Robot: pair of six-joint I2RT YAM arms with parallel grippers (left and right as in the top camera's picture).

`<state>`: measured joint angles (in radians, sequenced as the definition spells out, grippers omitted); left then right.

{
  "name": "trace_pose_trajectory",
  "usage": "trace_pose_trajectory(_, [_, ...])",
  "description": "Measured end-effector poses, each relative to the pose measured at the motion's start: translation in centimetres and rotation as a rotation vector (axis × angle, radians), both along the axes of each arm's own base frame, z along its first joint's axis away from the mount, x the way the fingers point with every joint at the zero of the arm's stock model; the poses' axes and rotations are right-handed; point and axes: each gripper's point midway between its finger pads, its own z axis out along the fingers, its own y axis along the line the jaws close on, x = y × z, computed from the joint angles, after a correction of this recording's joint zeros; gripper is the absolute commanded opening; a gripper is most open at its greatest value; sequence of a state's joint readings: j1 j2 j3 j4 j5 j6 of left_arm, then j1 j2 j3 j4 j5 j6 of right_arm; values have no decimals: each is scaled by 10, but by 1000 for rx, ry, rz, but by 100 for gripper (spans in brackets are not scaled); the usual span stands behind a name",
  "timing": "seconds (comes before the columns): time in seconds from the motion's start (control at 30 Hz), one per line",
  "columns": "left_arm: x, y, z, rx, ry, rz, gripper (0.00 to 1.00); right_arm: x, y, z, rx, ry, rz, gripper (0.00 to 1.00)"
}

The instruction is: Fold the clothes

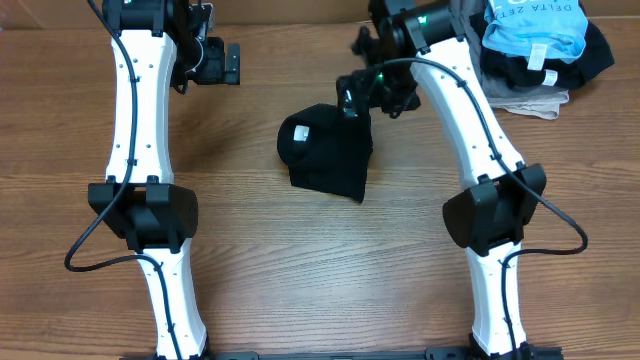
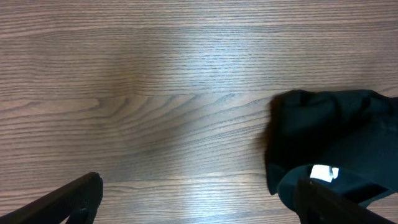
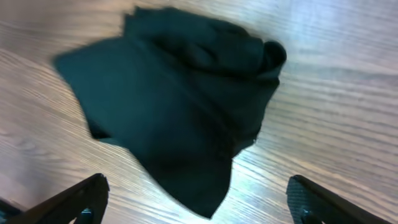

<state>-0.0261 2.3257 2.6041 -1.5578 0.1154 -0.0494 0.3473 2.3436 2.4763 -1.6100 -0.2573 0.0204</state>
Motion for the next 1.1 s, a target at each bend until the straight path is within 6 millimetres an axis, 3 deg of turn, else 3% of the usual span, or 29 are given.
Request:
trace_pose_trajectory(0.2, [0,0,0,0,0,0,100,-7,16,-36,-15,28,77,83])
trace_pose_trajectory(0.27, [0,0,0,0,0,0,100,-7,28,-43,-8,10,104,75])
trace_pose_trajectory(0.4, [0,0,0,0,0,0,100,2,52,-54,19,-55,123,39])
trace_pose_trajectory(0.53, [2,0,0,0,-6,1,100,21,67,-52,58,-134,92,4])
trace_pose_trajectory(0.73, [2,0,1,0,-9,1,100,30,83,-47,84,-186,64,4])
trace_pose_trajectory(0.93, [2,0,1,0,-9,1,100,23,124,-43,89,-261,111,4])
trace_pose_trajectory(1.03, [2,0,1,0,-9,1,100,15,140,-56,76,-252,121,6])
trace_pose_trajectory(1.07, [2,0,1,0,-9,1,100,13,143,-63,70,-240,119,16])
trace_pose_trajectory(1.1, [2,0,1,0,-9,1,100,12,145,-74,61,-219,108,40])
